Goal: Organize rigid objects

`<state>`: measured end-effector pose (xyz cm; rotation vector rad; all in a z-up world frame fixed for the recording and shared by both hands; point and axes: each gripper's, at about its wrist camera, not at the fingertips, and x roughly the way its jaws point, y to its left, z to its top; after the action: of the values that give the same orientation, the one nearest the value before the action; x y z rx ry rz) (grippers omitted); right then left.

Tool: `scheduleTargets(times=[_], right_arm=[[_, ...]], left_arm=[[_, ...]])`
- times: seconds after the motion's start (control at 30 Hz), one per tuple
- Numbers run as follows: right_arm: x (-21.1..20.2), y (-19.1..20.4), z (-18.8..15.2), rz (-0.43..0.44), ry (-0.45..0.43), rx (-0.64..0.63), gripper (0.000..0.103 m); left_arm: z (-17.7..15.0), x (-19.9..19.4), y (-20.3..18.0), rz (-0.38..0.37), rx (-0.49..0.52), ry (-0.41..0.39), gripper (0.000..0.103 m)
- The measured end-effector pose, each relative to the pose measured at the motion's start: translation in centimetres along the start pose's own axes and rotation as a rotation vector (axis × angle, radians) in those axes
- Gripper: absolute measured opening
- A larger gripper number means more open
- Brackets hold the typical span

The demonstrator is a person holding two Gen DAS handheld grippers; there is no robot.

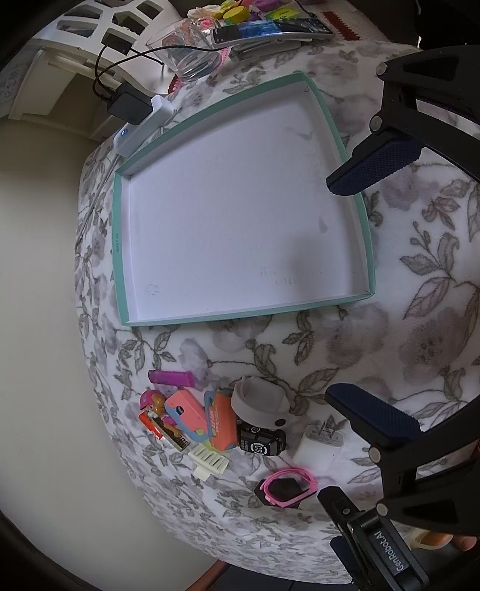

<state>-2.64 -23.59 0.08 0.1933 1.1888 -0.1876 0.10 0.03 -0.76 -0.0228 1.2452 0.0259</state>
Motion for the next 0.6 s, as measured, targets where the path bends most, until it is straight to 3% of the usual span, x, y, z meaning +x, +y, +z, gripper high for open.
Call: scheduleTargets(times=[0.6], right_arm=[[0.18, -0.04, -0.03, -0.002, 0.003, -0.003, 0.103]], left_arm=[[0.03, 0.31, 0.26, 0.005, 0.001, 0.015, 0.103]])
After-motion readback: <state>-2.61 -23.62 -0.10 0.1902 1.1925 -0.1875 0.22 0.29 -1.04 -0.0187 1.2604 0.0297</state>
